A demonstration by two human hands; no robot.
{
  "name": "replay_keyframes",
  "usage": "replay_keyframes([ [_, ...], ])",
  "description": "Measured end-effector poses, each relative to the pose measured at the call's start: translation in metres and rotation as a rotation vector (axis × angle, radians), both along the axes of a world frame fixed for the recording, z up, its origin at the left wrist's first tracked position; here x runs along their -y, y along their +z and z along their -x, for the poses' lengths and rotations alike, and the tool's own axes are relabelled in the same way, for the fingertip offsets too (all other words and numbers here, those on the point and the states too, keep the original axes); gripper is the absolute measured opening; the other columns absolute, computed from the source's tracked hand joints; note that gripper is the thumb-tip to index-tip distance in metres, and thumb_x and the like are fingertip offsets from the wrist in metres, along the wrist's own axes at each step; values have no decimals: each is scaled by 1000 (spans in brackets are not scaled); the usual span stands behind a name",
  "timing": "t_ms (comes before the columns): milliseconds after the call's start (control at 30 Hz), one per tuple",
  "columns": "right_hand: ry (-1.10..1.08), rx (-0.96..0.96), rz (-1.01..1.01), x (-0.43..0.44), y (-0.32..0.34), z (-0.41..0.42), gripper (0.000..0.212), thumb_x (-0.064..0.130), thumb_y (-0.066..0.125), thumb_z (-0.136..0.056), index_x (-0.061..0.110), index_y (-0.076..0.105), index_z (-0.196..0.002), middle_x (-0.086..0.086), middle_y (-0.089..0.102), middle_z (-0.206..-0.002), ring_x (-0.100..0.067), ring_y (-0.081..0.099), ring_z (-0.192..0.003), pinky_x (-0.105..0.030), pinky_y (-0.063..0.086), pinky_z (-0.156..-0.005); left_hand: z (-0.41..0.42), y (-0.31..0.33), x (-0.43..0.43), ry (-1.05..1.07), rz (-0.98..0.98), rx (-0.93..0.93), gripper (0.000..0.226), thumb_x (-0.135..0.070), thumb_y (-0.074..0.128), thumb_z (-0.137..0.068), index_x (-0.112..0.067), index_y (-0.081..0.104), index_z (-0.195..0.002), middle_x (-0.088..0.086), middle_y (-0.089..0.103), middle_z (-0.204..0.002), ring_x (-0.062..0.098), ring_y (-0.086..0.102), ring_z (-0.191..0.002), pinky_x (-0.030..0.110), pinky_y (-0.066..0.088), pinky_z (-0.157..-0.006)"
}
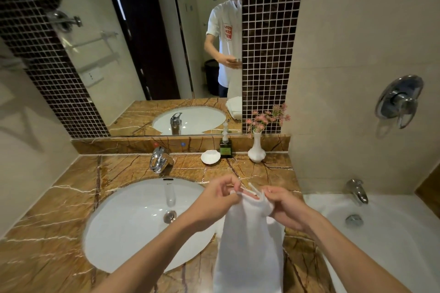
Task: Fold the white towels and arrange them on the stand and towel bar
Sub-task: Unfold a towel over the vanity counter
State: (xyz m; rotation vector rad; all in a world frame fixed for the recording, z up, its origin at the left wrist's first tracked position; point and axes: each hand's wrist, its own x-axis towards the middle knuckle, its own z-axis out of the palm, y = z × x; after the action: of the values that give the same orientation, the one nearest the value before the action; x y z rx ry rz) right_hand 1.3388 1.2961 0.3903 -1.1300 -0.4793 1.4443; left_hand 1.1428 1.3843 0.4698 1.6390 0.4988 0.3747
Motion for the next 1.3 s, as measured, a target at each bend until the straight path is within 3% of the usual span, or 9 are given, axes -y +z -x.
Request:
replay_keyframes([
  [167, -75, 36, -54, 4, 8, -8, 19, 15, 56, -89, -3, 60, -94, -14, 66, -87, -18, 63, -79, -31, 53, -77, 3, 2, -8, 48, 117, 16, 27, 8, 50, -89, -17, 59, -83, 9, 69, -85, 15, 62, -65, 21, 45, -48],
  [267, -130, 131, -46, 11, 14, -16, 24, 16, 59, -89, -2, 67, -103, -16, 71, -95, -22, 66, -84, -33, 53, -76, 4, 0, -12, 109, 67, -6, 28, 10, 46, -88, -14, 61, -85, 14, 63, -83, 19, 55, -62, 25, 42, -48],
  [433, -256, 300, 8, 20, 23, -17, 25, 22, 72, -71, 6, 74, -91, -14, 74, -93, -25, 70, -83, -33, 56, -71, -1, -7, -15, 167, 34, -50, 27, 8, 43, -90, -12, 62, -93, 8, 65, -93, 10, 62, -67, 19, 46, -54],
  [567, -340, 405, 33, 26, 26, -15, 9, 16, 73, -79, 11, 77, -86, -8, 74, -92, -26, 69, -87, -38, 59, -74, -3, -15, -18, 182, -135, -82, 24, -2, 47, -93, -20, 63, -96, 8, 67, -92, 15, 61, -73, 25, 47, -61],
  [700, -414, 480, 29, 34, 34, -12, 3, 13, 75, -80, 14, 77, -80, -5, 75, -84, -16, 70, -72, -30, 58, -61, -4, -20, -20, 143, -365, -86, 20, -9, 57, -91, -27, 64, -85, -3, 66, -88, 6, 60, -77, 18, 46, -66],
  [967, -432, 676, 14, 45, 43, -12, 24, 9, 77, -78, 23, 73, -98, 3, 63, -82, -12, 61, -76, -19, 53, -59, -3, -21, -24, 177, -432, -92, 22, -10, 58, -92, -32, 59, -90, -9, 67, -93, 2, 64, -89, 16, 51, -71],
  [1067, -422, 728, 19, 47, 45, -11, 12, 11, 79, -75, 22, 75, -75, 7, 71, -75, -7, 65, -70, -15, 50, -55, -3, -18, -23, 117, -529, -89, 28, 1, 57, -88, -27, 60, -90, -13, 65, -94, -4, 61, -91, 14, 50, -78],
  [1133, -425, 752, 23, 48, 45, -11, 11, 12, 80, -75, 20, 74, -70, 5, 71, -73, -5, 64, -66, -16, 49, -54, -3, -15, -21, 70, -640, -114, 26, -1, 54, -90, -27, 61, -92, -18, 62, -93, -9, 57, -91, 8, 46, -76],
  [1300, -424, 781, 20, 53, 48, -12, 13, 13, 79, -76, 21, 74, -67, 5, 71, -70, -3, 65, -61, -18, 51, -53, -1, -20, -20, 0, -693, -224, 8, -30, 67, -86, -25, 61, -89, -11, 60, -84, 4, 54, -76, 15, 43, -63],
])
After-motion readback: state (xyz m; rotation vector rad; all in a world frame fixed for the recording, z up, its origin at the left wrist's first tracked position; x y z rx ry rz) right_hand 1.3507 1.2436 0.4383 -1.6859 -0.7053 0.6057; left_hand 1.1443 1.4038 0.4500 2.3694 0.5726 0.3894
